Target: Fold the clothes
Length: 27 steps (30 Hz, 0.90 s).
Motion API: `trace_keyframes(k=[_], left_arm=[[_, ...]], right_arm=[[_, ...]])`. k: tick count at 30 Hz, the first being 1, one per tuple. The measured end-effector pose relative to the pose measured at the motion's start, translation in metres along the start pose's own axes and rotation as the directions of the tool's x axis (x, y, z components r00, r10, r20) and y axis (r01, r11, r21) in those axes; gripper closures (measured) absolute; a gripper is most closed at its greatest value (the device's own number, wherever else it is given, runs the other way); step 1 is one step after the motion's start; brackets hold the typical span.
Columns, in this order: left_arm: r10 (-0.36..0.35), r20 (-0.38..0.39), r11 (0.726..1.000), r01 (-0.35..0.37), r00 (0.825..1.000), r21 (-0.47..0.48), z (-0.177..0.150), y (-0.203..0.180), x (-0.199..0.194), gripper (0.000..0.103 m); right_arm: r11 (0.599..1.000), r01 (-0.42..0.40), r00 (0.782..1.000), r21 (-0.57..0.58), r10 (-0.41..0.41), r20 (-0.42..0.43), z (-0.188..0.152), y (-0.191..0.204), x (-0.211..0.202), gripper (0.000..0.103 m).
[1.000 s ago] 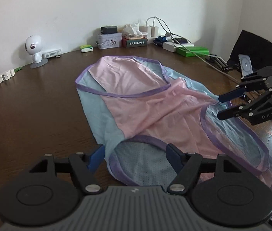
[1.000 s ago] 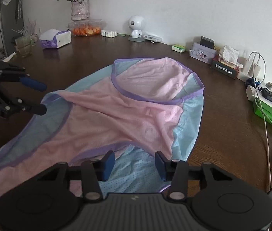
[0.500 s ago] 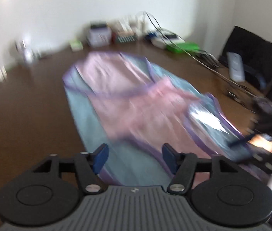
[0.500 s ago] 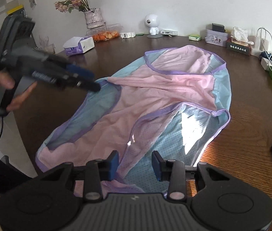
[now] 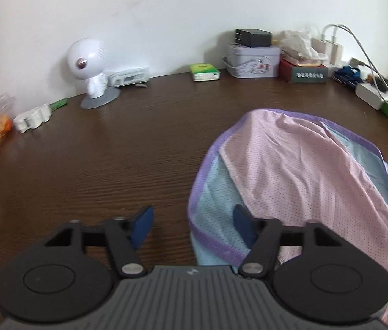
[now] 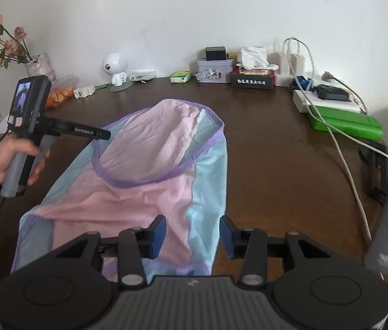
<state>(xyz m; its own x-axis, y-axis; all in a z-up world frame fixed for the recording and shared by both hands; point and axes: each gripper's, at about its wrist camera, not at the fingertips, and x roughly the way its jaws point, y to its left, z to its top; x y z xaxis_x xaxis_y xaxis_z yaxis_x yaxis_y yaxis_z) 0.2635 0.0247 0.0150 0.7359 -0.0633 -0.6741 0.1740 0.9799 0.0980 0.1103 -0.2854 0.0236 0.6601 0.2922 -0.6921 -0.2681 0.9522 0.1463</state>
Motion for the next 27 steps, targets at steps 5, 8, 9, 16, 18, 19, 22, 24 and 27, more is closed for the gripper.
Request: trace_keyframes(k=[5,8,9,16,18,19,22,24,27], left_arm=[[-0.021,0.012,0.998,0.020,1.000,0.053,-0.004,-0.005,-0.006,0.099],[-0.012,0.020,0.995,0.010,1.000,0.096,-0.016,0.005,-0.017,0.101],[-0.010,0.017,0.995,0.009,1.000,0.095,-0.023,0.011,-0.024,0.101],[0.030,0.012,0.995,-0.031,0.999,0.091,-0.112,0.052,-0.129,0.101],[0.050,0.002,0.998,-0.050,0.999,0.041,-0.145,0.062,-0.168,0.103],[0.045,-0.020,0.999,-0.045,0.999,0.006,-0.160,0.065,-0.186,0.103],[0.005,-0.084,0.995,-0.013,0.996,-0.094,-0.202,0.056,-0.236,0.103],[0.030,-0.087,0.984,-0.044,0.996,-0.173,-0.220,0.055,-0.261,0.102],[0.120,-0.039,0.966,-0.125,0.992,-0.227,-0.231,0.063,-0.289,0.099]], right_arm=[[0.993,0.114,0.990,-0.006,-0.114,-0.077,0.065,-0.003,0.090,0.070],[0.991,0.122,0.983,-0.055,-0.128,-0.130,0.081,0.001,0.121,0.094],[0.987,0.128,0.981,-0.094,-0.140,-0.134,0.086,0.006,0.128,0.099],[0.938,0.044,0.973,-0.344,-0.118,-0.198,0.155,0.074,0.208,0.102],[0.915,-0.068,0.975,-0.398,-0.024,-0.223,0.173,0.126,0.232,0.103],[0.894,-0.126,0.972,-0.430,0.023,-0.236,0.179,0.155,0.243,0.103],[0.773,-0.249,0.960,-0.584,0.115,-0.257,0.178,0.274,0.255,0.103],[0.674,-0.350,0.933,-0.650,0.190,-0.305,0.164,0.346,0.250,0.103],[0.553,-0.463,0.886,-0.692,0.269,-0.378,0.142,0.416,0.230,0.101]])
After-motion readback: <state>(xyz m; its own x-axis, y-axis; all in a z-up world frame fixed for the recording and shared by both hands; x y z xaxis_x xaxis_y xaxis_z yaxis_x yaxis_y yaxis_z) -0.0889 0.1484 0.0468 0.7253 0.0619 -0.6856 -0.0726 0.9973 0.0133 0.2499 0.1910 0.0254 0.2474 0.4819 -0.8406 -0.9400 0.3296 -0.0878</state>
